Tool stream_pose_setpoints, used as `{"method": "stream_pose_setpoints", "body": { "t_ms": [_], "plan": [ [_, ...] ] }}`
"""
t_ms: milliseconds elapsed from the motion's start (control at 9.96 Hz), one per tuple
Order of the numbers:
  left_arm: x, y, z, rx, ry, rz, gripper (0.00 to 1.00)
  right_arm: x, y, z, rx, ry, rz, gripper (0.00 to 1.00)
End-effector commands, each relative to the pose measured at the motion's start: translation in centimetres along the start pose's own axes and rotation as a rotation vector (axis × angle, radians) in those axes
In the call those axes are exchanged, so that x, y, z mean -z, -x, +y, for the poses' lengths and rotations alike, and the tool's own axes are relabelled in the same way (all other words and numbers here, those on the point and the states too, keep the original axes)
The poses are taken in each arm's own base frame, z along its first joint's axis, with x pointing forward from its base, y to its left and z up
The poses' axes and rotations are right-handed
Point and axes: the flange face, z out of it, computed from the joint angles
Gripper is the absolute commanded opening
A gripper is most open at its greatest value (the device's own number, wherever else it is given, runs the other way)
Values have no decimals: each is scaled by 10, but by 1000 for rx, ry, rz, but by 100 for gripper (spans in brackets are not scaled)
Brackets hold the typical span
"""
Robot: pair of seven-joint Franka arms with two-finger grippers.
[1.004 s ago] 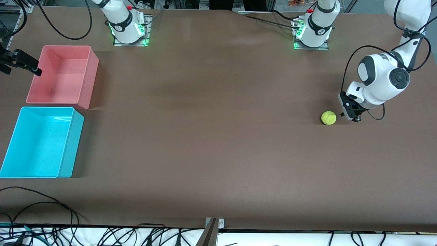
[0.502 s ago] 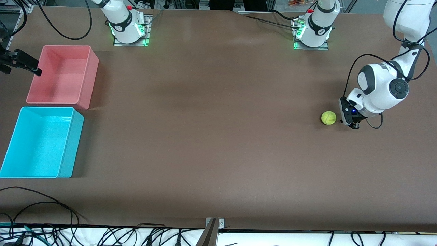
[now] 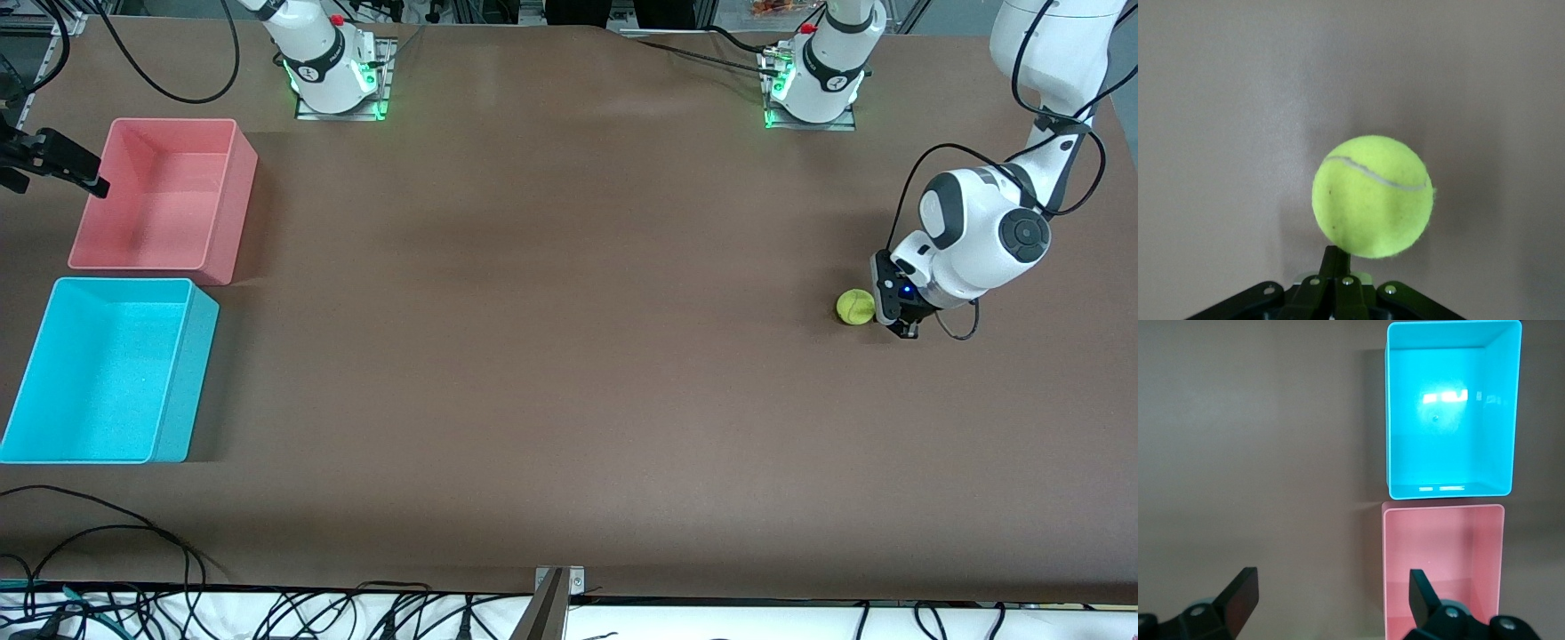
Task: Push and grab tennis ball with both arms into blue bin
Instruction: 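Push the tennis ball with the left gripper toward the right gripper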
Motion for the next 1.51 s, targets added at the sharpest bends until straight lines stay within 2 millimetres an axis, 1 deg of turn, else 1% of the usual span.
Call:
{"method": "stream_pose_setpoints", "body": {
  "t_ms": [0, 100, 301, 602, 703, 803, 903, 1004, 1104, 1204, 1405],
  "plan": [
    [-1, 10, -1, 1, -6, 18, 0, 7, 1, 1, 5, -10, -2, 100],
    [-3, 19, 1, 18, -2, 19, 0, 7, 1, 1, 5, -10, -2, 100],
    [-4, 25, 3, 27, 2, 19, 0, 7, 1, 2, 3, -10, -2, 100],
    [-7, 22, 5, 59, 6, 29, 0, 7, 1, 2, 3, -10, -2, 100],
    [-9, 9, 3, 74, 10, 52, 0, 7, 1, 2, 3, -10, -2, 100],
    [-16, -14, 2, 102, 22, 82, 0, 7, 1, 2, 3, -10, -2, 100],
    [-19, -49, 0, 162, 34, 111, 0, 7, 1, 2, 3, -10, -2, 100],
    [-17, -93, -3, 241, 45, 136, 0, 7, 1, 2, 3, -10, -2, 100],
    [-14, -130, -3, 294, 53, 146, 0, 7, 1, 2, 3, -10, -2, 100],
    [-6, -143, -11, 320, 38, 150, 0, 7, 1, 2, 3, -10, -2, 100],
    [-7, -143, -10, 320, 41, 149, 0, 7, 1, 2, 5, -10, -2, 100]
  ]
}}
